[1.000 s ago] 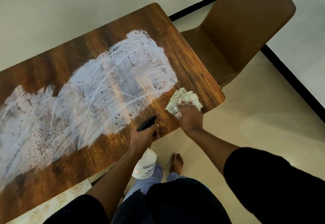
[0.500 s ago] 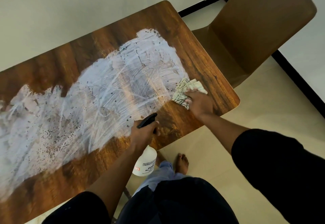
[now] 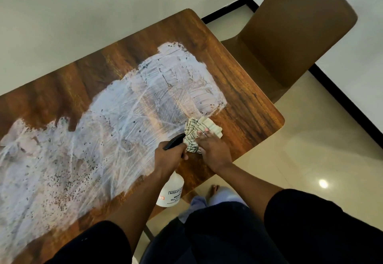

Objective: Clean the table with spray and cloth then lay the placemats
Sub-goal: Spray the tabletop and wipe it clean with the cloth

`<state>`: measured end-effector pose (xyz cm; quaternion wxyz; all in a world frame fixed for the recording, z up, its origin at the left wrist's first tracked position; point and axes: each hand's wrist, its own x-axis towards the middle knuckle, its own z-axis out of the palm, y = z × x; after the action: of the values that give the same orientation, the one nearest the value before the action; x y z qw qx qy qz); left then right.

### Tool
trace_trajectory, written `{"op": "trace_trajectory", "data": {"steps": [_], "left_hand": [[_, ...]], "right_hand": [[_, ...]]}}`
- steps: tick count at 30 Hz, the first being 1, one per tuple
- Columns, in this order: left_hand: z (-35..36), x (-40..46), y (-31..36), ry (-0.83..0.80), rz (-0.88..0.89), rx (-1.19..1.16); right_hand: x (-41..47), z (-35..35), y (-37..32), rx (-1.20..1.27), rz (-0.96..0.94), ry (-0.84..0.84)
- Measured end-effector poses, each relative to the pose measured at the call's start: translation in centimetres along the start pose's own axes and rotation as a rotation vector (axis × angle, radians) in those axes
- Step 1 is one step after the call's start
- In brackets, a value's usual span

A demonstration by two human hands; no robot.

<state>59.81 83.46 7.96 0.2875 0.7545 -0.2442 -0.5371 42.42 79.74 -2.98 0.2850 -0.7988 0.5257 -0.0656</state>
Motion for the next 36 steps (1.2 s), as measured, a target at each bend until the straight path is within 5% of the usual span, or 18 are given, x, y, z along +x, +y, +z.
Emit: {"op": "trace_trajectory", "data": {"steps": [15, 21, 36], "left_hand": [[1.5, 1.7, 1.4, 0.033, -0.023, -0.048], [3.7, 2.6, 2.6, 0.084, -0.038, -0.084], [7.7, 4.7, 4.5, 0.234, -0.132, -0.150]], "right_hand": [[8.6, -8.1, 7.8, 0.120, 0.305, 0.158], [8.6, -9.6, 10.4, -0.326, -0.025, -0.011], [9.2, -6.4, 10.1, -0.370, -0.335, -0.186]]}}
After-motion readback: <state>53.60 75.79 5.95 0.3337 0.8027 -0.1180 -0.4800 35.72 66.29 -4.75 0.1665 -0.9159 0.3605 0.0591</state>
